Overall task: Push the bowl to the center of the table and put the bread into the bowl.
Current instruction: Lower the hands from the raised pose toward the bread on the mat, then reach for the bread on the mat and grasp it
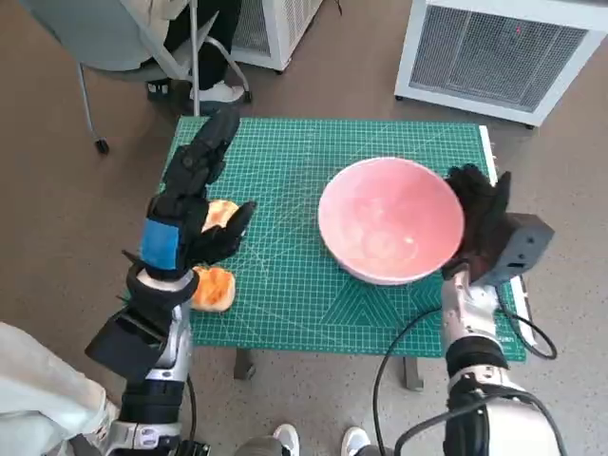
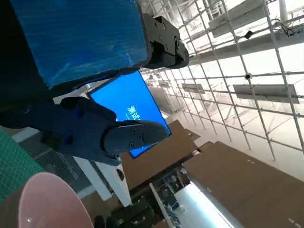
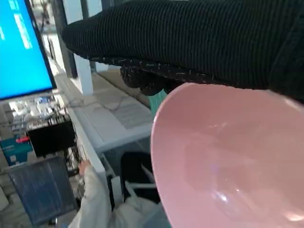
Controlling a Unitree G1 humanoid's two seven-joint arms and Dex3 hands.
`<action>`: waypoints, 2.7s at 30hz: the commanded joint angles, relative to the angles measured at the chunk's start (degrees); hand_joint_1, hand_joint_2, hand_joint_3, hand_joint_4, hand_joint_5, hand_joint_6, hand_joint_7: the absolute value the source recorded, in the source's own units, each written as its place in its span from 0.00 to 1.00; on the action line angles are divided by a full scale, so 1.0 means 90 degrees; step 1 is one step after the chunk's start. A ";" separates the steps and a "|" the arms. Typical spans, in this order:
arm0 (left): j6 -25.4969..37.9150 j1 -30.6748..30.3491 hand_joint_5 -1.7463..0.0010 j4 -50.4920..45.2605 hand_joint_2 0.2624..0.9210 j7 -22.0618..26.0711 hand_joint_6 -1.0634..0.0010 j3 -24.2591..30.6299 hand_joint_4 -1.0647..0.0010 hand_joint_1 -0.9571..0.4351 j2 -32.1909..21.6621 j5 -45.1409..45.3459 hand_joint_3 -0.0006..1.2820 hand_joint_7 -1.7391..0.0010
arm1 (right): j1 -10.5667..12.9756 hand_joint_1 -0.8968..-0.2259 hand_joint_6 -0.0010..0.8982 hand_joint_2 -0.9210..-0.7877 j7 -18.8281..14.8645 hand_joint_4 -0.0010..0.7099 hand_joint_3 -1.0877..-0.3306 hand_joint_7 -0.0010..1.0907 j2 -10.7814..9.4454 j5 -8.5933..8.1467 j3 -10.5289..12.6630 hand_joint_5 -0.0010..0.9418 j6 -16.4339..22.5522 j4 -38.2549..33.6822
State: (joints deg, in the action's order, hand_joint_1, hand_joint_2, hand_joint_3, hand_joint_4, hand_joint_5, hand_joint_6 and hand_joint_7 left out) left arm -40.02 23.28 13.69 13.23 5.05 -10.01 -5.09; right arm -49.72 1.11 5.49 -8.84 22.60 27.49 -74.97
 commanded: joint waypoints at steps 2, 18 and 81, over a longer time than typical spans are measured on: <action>0.0050 -0.0142 1.00 -0.0168 1.00 -0.0057 0.70 0.0056 0.73 0.38 -0.0075 0.0029 0.33 0.91 | -0.0106 0.60 0.05 0.00 0.0062 0.37 0.25 0.61 -0.0216 -0.0095 0.0089 0.06 -0.0248 -0.0118; 0.0129 -0.0348 1.00 -0.0348 1.00 -0.0103 0.69 0.0146 0.72 0.37 -0.0175 -0.0013 0.33 0.93 | -0.0416 0.61 0.06 0.00 0.0141 0.39 0.30 0.63 -0.0610 -0.0036 0.0157 0.06 -0.0871 -0.0215; 0.5074 -0.2387 1.00 -0.4103 0.81 0.3021 0.67 -0.0065 0.78 0.68 -0.4510 0.2028 0.00 1.00 | 0.0361 0.45 0.00 0.00 -0.2134 0.42 0.29 0.71 -0.0080 0.0455 -0.2067 0.07 0.3447 0.3506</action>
State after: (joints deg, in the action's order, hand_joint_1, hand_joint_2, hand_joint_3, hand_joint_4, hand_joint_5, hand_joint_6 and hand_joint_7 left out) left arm 4.75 0.37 -23.09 39.36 6.20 -49.39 11.70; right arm -47.98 -18.86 4.36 -6.08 4.32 59.29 -43.37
